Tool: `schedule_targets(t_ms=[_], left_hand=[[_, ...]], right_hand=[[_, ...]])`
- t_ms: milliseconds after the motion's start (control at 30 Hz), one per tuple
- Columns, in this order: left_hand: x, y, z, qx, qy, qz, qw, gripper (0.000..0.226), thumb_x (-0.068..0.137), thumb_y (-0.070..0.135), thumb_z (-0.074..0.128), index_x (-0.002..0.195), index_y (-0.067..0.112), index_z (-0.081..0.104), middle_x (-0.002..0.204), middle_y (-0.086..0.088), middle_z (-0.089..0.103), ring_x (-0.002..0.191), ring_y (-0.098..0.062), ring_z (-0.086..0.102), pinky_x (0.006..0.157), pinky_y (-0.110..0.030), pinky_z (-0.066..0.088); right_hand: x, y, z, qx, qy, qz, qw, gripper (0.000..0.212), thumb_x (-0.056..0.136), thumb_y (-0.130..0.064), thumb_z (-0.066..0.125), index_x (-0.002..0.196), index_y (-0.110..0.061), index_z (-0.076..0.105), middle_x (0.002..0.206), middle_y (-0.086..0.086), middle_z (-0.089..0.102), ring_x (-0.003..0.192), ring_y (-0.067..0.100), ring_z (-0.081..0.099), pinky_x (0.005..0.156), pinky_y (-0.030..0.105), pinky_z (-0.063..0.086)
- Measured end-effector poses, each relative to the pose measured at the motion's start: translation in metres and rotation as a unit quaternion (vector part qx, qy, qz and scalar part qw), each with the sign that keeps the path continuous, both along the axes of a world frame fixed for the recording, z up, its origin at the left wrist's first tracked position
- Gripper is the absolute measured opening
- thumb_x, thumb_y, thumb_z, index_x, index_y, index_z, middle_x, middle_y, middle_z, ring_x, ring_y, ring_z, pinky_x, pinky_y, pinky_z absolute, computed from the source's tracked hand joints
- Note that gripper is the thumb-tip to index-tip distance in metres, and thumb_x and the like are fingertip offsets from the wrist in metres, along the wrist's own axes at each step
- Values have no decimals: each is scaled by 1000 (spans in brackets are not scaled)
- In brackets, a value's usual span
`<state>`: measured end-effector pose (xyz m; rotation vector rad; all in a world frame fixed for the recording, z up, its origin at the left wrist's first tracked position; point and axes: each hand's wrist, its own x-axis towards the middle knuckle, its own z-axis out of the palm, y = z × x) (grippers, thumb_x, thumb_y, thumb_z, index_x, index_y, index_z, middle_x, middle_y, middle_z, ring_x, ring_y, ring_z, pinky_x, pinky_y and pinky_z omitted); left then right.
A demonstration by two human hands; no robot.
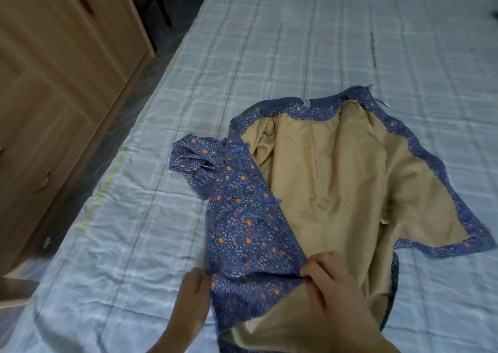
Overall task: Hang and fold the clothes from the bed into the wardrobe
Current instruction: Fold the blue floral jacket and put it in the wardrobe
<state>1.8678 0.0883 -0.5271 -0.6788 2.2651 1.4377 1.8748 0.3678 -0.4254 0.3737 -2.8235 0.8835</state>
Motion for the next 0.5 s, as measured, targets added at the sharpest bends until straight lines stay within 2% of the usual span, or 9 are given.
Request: schedule_targets(t_ms=[100,200,267,333,367,400,433,467,500], left_hand=[[9,4,-15,36,7,28,999,32,61,42,67,87,37,49,87,-13,54,73,-29,51,67,-48,47],[10,22,15,64,31,-80,994,58,65,16,78,109,36,46,103,-2,58,81,-22,60,67,-35,51],[12,29,19,37,24,-172,984,54,75,11,74,114,40,50,98,-1,60,80,-23,61,66,-28,48],[13,31,21,30,-4,-219,975,47,80,11,66,107,49,59,83,-1,64,71,-25,62,63,-26,48],[13,32,23,32,-20,-237,971,49,83,7,62,103,52,60,77,0,66,66,-22,62,62,-26,48],[14,34,26,30,-28,-254,966,50,86,4,58,100,52,60,75,4,67,62,-16,61,61,-24,48],[13,36,28,26,-21,-267,963,48,89,2,56,97,49,60,74,5,66,59,-10,58,60,-23,46],[12,38,31,20,-1,-268,963,43,90,1,56,94,43,60,73,4,64,58,-7,56,59,-22,44],[9,38,32,10,24,-252,967,38,90,-1,56,91,37,59,74,1,63,58,-7,55,58,-21,42]], right_hand=[[25,31,3,37,16,9,999,19,94,-16,42,102,-24,57,96,-5,53,84,12,51,64,20,42],[59,59,3,99,-22,43,994,24,100,-25,32,100,-32,55,97,-10,49,81,5,48,57,15,40],[75,80,-10,130,-99,91,982,24,104,-36,28,102,-35,51,109,-9,52,90,6,53,64,18,47],[82,92,-16,201,-258,94,940,16,95,-45,40,107,-37,46,125,-8,47,101,6,58,67,12,43],[79,94,-9,236,-372,93,893,33,92,-58,32,116,-39,43,138,-11,39,111,3,56,72,13,42],[82,99,-18,225,-334,73,912,58,84,-69,11,128,-43,38,150,-19,23,125,2,47,84,20,42],[81,100,-20,219,-310,21,925,81,67,-75,-1,136,-46,31,150,-29,8,134,5,37,92,31,39],[80,93,-13,204,-360,-19,910,86,58,-71,2,135,-47,32,145,-33,5,135,7,38,88,38,38],[73,83,-7,215,-373,3,903,77,58,-67,15,126,-45,41,140,-34,16,124,10,51,75,37,39]])
